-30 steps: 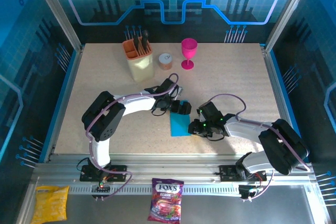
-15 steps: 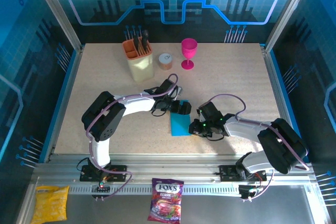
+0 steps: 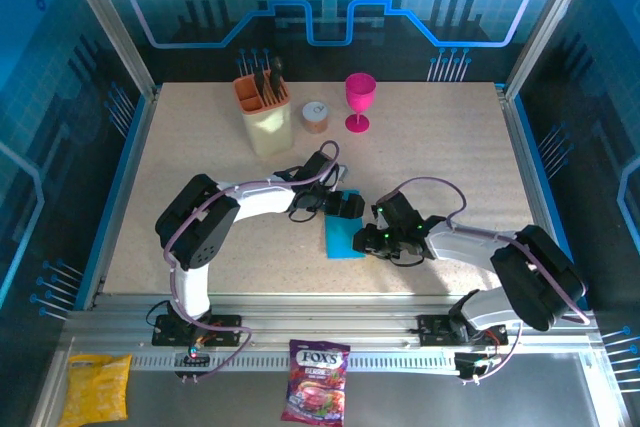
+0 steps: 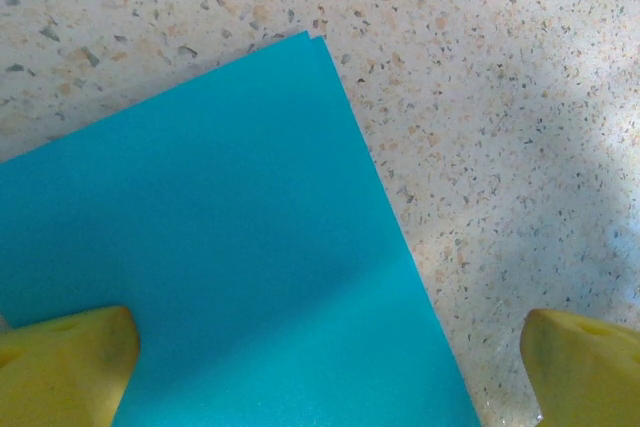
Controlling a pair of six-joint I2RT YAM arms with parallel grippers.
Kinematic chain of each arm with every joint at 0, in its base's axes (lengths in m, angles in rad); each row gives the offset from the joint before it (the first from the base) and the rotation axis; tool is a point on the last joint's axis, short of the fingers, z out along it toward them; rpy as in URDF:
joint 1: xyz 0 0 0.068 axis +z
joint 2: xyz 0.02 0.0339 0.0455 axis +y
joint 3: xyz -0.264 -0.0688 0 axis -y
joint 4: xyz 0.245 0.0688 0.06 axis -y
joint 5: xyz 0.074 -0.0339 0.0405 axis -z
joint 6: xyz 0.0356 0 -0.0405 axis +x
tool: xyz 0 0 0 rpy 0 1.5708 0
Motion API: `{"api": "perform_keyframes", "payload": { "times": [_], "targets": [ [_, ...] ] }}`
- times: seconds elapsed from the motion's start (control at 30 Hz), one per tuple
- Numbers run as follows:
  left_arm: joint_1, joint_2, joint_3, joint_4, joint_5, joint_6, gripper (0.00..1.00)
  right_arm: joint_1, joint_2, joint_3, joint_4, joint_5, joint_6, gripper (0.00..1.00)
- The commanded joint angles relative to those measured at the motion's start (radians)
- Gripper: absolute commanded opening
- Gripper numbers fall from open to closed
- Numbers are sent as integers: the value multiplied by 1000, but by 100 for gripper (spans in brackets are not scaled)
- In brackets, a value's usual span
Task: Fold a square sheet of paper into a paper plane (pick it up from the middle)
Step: Fold the triangle a second time at the center of the table.
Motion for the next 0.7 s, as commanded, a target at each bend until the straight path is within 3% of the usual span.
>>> {"api": "perform_keyframes", "payload": {
  "times": [0.0,0.67],
  "targets": [
    [4,18,-35,-28,7,-23,100,12,-46,-12,-50,35,5,41],
    [5,21,-43,-20,6,-22,100,62,20,12,-8,41,22,37]
  ]
}}
